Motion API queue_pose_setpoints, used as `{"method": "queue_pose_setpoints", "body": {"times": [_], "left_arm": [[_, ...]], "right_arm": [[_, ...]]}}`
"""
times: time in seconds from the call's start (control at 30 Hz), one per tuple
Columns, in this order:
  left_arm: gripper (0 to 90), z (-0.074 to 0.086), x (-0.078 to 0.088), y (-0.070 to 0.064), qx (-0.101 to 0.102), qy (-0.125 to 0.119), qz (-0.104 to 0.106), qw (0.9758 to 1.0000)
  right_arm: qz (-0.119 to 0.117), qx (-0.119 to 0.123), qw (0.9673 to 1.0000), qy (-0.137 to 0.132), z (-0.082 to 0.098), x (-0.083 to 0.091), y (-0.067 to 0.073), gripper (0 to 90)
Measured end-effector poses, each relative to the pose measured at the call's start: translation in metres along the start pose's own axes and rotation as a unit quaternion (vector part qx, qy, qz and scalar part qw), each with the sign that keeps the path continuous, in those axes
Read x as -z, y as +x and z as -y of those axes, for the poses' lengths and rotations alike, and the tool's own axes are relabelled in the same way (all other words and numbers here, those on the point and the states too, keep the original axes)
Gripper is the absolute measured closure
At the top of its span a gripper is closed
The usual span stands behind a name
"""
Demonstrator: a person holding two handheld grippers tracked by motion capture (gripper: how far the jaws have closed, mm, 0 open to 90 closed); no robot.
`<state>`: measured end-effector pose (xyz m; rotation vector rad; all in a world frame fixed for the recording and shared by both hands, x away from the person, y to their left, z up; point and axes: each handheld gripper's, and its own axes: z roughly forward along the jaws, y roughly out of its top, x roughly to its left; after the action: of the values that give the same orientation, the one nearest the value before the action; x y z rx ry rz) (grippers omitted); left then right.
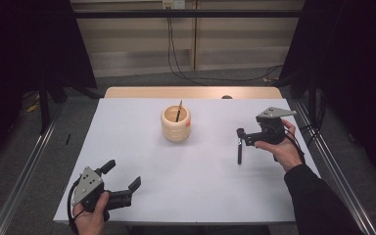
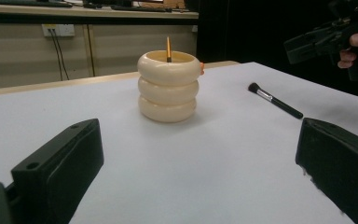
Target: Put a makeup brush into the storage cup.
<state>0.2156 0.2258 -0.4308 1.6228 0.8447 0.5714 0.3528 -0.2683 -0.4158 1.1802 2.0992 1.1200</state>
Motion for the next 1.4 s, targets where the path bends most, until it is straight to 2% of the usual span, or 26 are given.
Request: {"method": "queue_pose_setpoints", "body": {"times": [0.2,0.27,0.4,0.5,0.63,0.7,0.73,0.8,0.9,1.03,1.07,1.17,1.23,1.33,1.37,1.4], "left_arm": [[0.8,0.000,0.000,0.000,-0.001,0.000,0.002,1.0000],[0.9,0.000,0.000,0.000,-0.001,0.001,0.000,1.0000],[0.8,0.000,-0.001,-0.001,0.000,-0.001,0.001,1.0000],[0.9,0.000,-0.001,-0.001,-0.001,0.000,0.003,1.0000],[1.0,-0.001,0.000,0.000,-0.006,-0.004,0.000,1.0000],[0.9,-0.001,0.001,0.001,-0.007,-0.003,-0.004,1.0000],[1.0,-0.001,0.001,0.001,-0.003,-0.005,-0.001,1.0000],[0.8,-0.001,0.001,0.001,-0.008,-0.002,-0.005,1.0000],[0.6,-0.001,0.001,0.000,-0.010,-0.003,-0.001,0.9999],[0.7,-0.001,0.001,0.001,-0.010,-0.004,-0.001,0.9999],[0.7,-0.001,0.001,0.001,-0.011,-0.003,-0.001,0.9999],[0.7,-0.001,0.000,0.000,-0.010,-0.002,-0.002,0.9999],[0.8,-0.001,0.000,0.000,-0.011,-0.002,-0.002,0.9999],[0.8,-0.001,0.000,0.000,-0.013,0.002,-0.003,0.9999],[0.8,-0.001,0.000,-0.001,-0.014,0.003,-0.006,0.9999],[0.8,-0.001,0.000,-0.001,-0.017,0.003,-0.010,0.9998]], "right_arm": [[0.004,-0.015,0.9996,0.022,-0.001,-0.007,-0.007,5.0],[0.007,-0.019,0.9993,0.032,-0.002,-0.007,-0.010,7.6],[-0.002,-0.036,0.9979,0.053,-0.005,-0.009,-0.015,9.7],[-0.004,-0.041,0.9971,0.064,-0.006,-0.011,-0.016,10.0],[-0.019,-0.046,0.9957,0.079,-0.006,-0.015,-0.018,10.5],[-0.022,-0.041,0.9954,0.084,-0.007,-0.017,-0.017,14.6],[-0.025,-0.042,0.9953,0.083,-0.007,-0.017,-0.016,14.5],[-0.020,-0.035,0.9952,0.089,-0.010,-0.018,-0.015,14.7],[-0.029,-0.033,0.9936,0.104,-0.012,-0.021,-0.014,16.8],[-0.042,-0.047,0.9908,0.120,-0.012,-0.025,-0.015,19.7],[-0.034,-0.048,0.9910,0.120,-0.012,-0.026,-0.016,20.5],[-0.043,-0.065,0.9881,0.132,-0.012,-0.028,-0.019,21.7],[-0.041,-0.075,0.9859,0.143,-0.014,-0.028,-0.022,23.9],[-0.048,-0.077,0.9809,0.172,-0.016,-0.031,-0.025,28.7],[-0.047,-0.086,0.9775,0.187,-0.017,-0.032,-0.026,30.3],[-0.046,-0.082,0.9770,0.191,-0.017,-0.033,-0.027,32.7]]}}
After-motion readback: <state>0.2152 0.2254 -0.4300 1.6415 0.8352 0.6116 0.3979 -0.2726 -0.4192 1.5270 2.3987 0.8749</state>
